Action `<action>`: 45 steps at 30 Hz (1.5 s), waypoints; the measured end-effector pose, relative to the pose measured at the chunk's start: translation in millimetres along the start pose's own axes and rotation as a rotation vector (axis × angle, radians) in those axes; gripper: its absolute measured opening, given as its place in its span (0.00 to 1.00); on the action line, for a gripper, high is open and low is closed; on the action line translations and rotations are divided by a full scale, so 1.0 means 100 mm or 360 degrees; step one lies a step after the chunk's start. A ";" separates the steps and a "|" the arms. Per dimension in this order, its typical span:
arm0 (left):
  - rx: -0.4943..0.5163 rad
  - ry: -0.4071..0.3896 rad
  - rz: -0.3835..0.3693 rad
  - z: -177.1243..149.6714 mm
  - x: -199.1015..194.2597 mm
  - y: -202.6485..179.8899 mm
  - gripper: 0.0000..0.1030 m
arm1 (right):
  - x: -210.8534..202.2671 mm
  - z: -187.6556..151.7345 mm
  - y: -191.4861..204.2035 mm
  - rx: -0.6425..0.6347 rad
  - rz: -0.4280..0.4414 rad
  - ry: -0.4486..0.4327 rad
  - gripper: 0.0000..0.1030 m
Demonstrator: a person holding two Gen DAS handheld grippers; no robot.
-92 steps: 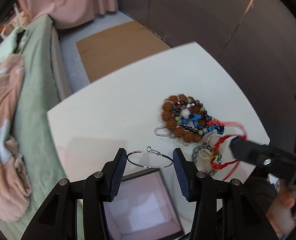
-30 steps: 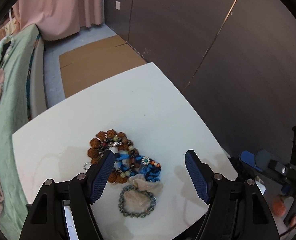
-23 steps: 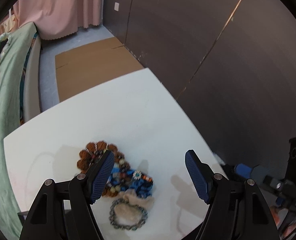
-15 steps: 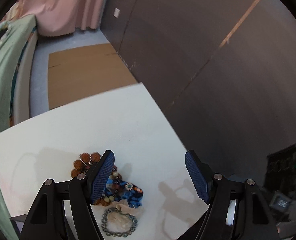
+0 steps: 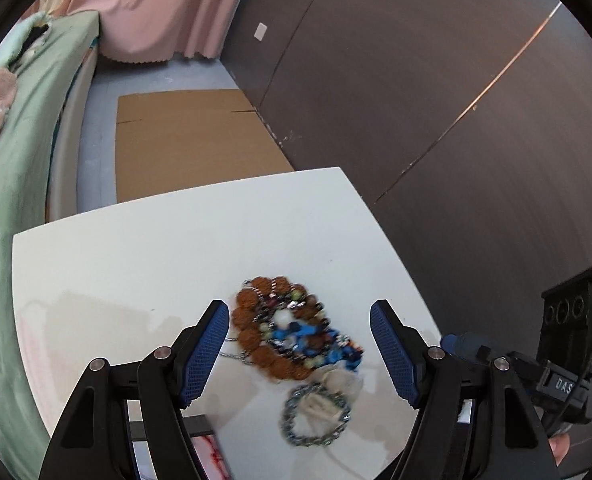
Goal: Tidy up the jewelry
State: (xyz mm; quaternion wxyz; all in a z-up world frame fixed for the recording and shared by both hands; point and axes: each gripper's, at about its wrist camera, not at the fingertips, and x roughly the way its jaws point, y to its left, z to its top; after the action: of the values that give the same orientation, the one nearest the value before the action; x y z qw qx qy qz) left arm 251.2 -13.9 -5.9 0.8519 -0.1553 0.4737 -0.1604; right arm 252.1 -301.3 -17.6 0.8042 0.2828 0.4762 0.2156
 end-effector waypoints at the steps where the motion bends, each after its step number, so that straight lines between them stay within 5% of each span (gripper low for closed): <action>1: 0.0005 -0.0009 0.0014 0.00 0.00 0.01 0.72 | 0.06 -0.01 0.03 -0.0010 -0.0019 0.0018 0.62; 13: 0.0005 0.0176 0.0007 -0.12 0.38 0.04 0.48 | 0.30 -0.14 0.09 -0.0120 -0.0162 0.0075 0.62; 18: -0.0063 0.0240 0.0015 -0.13 0.59 0.09 0.28 | 0.44 -0.19 0.13 -0.0123 -0.0222 0.0115 0.62; 29: -0.0162 0.0212 -0.0024 -0.09 0.57 0.23 0.17 | 0.75 -0.21 0.32 -0.0080 -0.0146 0.0191 0.60; 35: -0.0198 0.0161 -0.0048 -0.02 0.39 0.35 0.17 | 0.99 -0.08 0.52 -0.0222 -0.0249 0.0235 0.48; 37: -0.0218 0.0159 -0.0036 -0.03 0.36 0.40 0.17 | 1.09 -0.05 0.54 -0.0262 -0.0319 0.0273 0.31; 38: -0.0224 0.0156 -0.0035 -0.03 0.35 0.41 0.17 | 1.14 -0.03 0.53 -0.0268 -0.0341 0.0300 0.10; 39: -0.0226 0.0152 -0.0038 -0.02 0.33 0.41 0.17 | 1.16 -0.01 0.53 -0.0274 -0.0349 0.0310 0.02; 45: -0.0209 0.0148 -0.0059 -0.02 0.34 0.35 0.17 | 0.79 0.05 0.55 -0.0327 -0.0193 0.0161 0.02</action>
State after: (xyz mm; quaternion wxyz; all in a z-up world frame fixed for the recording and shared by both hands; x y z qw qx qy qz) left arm 270.8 2.9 -47.2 0.8138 -0.2120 0.5193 -0.1518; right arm 287.9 -213.1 -30.3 0.8155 0.1584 0.5078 0.2281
